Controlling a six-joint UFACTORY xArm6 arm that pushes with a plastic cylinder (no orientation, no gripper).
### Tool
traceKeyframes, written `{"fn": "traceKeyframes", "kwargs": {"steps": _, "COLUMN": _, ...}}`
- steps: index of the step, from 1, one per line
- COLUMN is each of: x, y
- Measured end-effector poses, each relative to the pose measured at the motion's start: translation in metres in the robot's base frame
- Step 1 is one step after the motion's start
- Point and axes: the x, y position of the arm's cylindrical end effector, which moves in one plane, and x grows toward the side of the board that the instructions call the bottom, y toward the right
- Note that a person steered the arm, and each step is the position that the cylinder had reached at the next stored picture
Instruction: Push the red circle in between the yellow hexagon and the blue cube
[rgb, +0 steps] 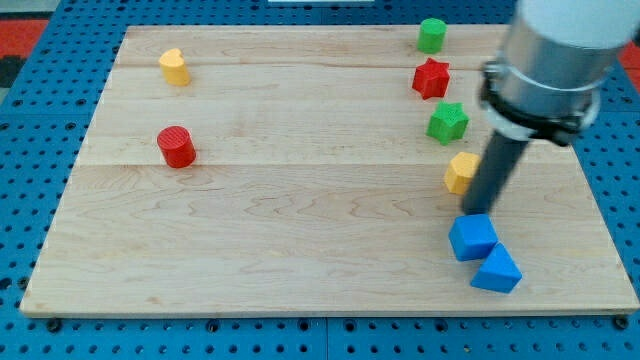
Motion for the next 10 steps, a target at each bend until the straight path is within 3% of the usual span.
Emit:
{"fn": "traceKeyframes", "kwargs": {"steps": 3, "x": -0.018, "y": -0.265}}
{"fn": "traceKeyframes", "kwargs": {"steps": 4, "x": -0.044, "y": -0.339}}
{"fn": "traceKeyframes", "kwargs": {"steps": 5, "x": -0.093, "y": -0.374}}
{"fn": "traceKeyframes", "kwargs": {"steps": 6, "x": -0.109, "y": -0.260}}
{"fn": "traceKeyframes", "kwargs": {"steps": 7, "x": -0.106, "y": -0.220}}
{"fn": "traceKeyframes", "kwargs": {"steps": 8, "x": -0.106, "y": -0.302}}
{"fn": "traceKeyframes", "kwargs": {"steps": 9, "x": -0.073, "y": -0.307}}
{"fn": "traceKeyframes", "kwargs": {"steps": 10, "x": -0.058, "y": -0.209}}
